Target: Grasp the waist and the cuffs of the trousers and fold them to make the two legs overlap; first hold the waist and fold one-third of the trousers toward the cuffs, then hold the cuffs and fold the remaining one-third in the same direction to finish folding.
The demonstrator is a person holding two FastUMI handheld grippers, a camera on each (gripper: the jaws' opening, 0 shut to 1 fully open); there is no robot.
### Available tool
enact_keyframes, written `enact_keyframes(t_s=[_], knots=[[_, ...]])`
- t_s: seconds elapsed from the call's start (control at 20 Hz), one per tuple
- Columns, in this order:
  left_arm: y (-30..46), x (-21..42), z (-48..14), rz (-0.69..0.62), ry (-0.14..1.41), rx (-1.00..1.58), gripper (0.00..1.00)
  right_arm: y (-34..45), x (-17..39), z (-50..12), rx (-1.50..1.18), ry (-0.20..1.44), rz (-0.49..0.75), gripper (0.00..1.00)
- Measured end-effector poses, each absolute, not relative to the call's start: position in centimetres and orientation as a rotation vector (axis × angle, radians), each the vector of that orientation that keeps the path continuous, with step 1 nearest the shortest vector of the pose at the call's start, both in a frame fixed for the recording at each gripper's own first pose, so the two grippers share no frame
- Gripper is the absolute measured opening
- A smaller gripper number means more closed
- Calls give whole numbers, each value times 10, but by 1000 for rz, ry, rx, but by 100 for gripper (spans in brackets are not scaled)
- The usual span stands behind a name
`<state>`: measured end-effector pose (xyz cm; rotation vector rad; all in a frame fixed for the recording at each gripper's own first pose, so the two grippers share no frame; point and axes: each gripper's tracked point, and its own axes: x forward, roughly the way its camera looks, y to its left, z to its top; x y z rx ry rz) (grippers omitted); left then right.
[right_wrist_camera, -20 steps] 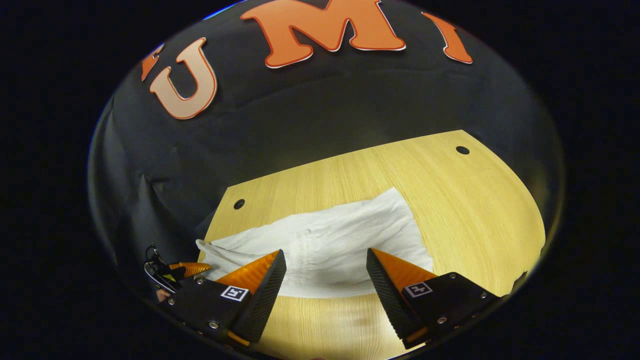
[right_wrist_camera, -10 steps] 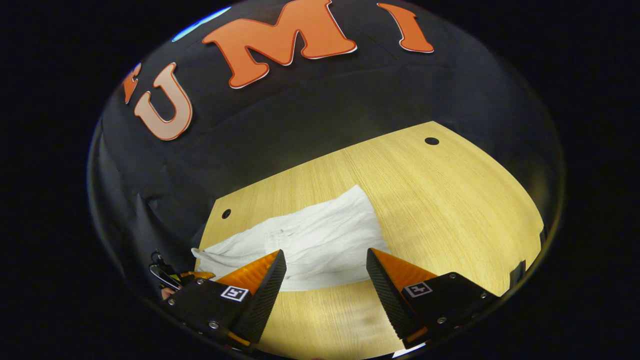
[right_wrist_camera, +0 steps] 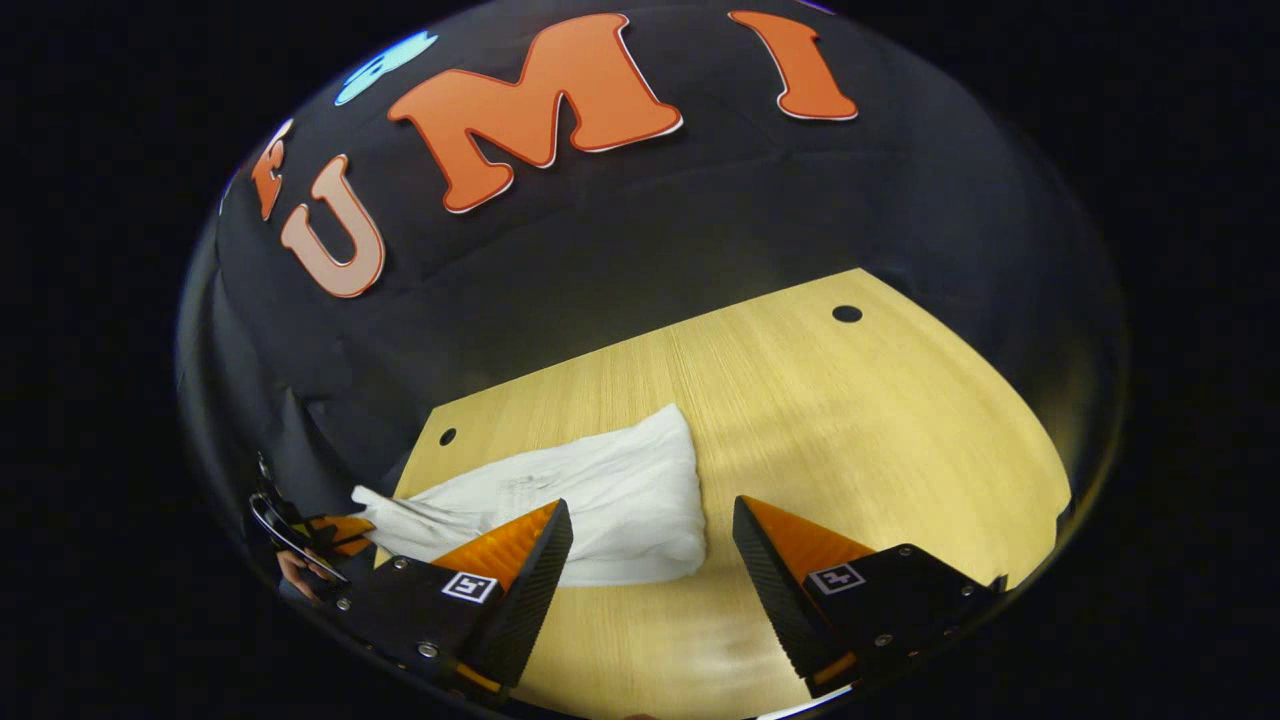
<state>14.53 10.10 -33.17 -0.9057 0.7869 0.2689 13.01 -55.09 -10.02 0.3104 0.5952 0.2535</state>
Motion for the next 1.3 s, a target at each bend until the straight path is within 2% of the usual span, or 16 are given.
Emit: enact_keyframes(t_s=[0.3,0.75,1.1,1.3], knots=[[51,172,-270,210,725,-724,12,-596,129,-105,267,568,249,98],[-52,205,-208,111,718,-482,12,-659,118,-120,321,567,227,98],[-205,215,-208,-64,765,-354,12,-707,102,-134,377,572,188,98],[-289,203,-235,-209,799,-112,10,-728,90,-146,401,588,153,98]])
